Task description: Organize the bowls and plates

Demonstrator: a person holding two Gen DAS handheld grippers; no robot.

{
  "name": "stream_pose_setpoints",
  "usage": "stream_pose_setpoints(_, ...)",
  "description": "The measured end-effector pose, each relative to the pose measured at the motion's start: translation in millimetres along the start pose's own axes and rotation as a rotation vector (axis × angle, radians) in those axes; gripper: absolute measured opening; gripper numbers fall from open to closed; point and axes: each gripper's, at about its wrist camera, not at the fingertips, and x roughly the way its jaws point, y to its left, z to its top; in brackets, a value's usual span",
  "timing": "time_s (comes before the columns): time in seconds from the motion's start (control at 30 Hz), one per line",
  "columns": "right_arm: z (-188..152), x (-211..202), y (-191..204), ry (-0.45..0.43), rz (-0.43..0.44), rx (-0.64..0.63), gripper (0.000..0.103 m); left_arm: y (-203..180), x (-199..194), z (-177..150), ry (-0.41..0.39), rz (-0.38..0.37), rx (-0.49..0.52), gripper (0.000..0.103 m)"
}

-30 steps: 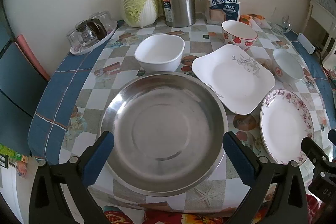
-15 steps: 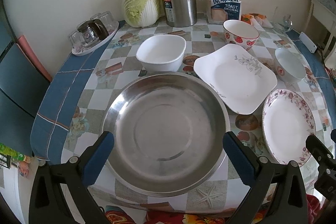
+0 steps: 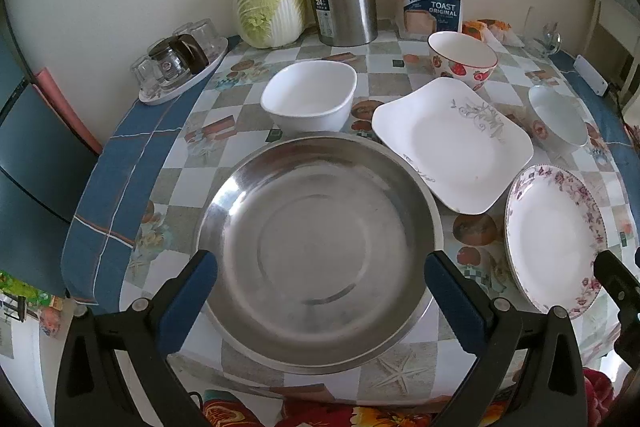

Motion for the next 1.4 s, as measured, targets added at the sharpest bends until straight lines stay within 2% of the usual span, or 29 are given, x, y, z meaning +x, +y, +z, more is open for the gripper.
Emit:
stream_pose_setpoints(0.97,0.7,1.3,-4.5,0.004,0.012,0.021,0.103,-1.2,4.5,0.2,0.017,0.008,-0.001,0.103)
stream_pose_setpoints(1.2,0.4,1.6,-4.6,0.004,0.014,0.021,0.103,1.1,4.5,0.3,0.017,-0.003,-0.01,0.103)
stream_pose_setpoints(1.4,-0.4,2.5,-5.0,0.007,0.014,0.025,0.103,8.1,5.2,0.5,0.021,-0.044,-0.041,0.103)
